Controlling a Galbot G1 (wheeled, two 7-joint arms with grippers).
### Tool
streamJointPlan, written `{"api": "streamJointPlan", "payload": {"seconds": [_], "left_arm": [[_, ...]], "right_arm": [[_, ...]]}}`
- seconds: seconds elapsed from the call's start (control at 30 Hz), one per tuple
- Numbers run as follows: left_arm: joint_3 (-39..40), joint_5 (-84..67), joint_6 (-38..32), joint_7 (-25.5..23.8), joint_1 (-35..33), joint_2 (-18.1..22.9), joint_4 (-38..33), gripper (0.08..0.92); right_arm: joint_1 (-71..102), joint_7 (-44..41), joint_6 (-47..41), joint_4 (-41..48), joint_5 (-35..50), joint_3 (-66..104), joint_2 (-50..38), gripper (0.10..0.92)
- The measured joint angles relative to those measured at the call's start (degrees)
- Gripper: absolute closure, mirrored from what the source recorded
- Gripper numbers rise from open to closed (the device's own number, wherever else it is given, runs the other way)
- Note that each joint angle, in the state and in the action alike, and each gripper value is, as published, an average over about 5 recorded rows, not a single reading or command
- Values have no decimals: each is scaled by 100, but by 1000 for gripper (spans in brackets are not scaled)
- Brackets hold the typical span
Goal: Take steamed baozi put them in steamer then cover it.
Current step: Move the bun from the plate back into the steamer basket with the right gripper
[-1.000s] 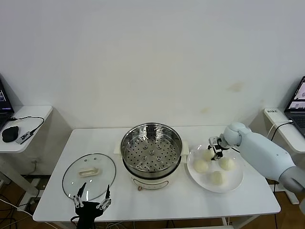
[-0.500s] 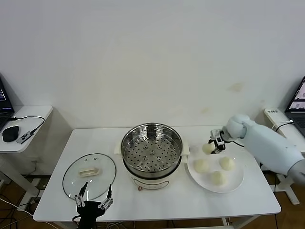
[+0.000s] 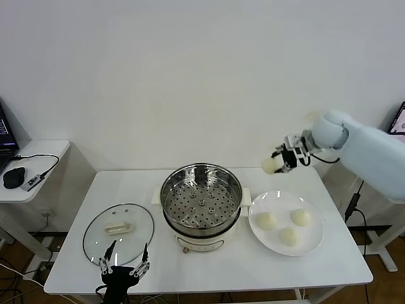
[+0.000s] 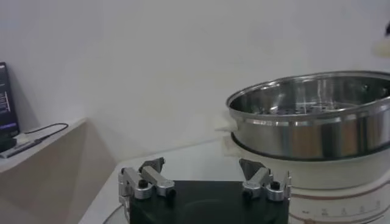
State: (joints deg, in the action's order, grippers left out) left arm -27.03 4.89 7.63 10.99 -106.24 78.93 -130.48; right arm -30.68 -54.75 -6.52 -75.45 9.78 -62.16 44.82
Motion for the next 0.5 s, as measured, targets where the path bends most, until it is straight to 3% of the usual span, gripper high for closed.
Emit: {"api": "streamJointPlan", "payload": {"seconds": [0.5], "left_arm": [[-184, -151, 6, 66, 106, 34, -9, 177]], "right_arm": [[-328, 455, 807, -166, -75, -968, 1078, 478]]}}
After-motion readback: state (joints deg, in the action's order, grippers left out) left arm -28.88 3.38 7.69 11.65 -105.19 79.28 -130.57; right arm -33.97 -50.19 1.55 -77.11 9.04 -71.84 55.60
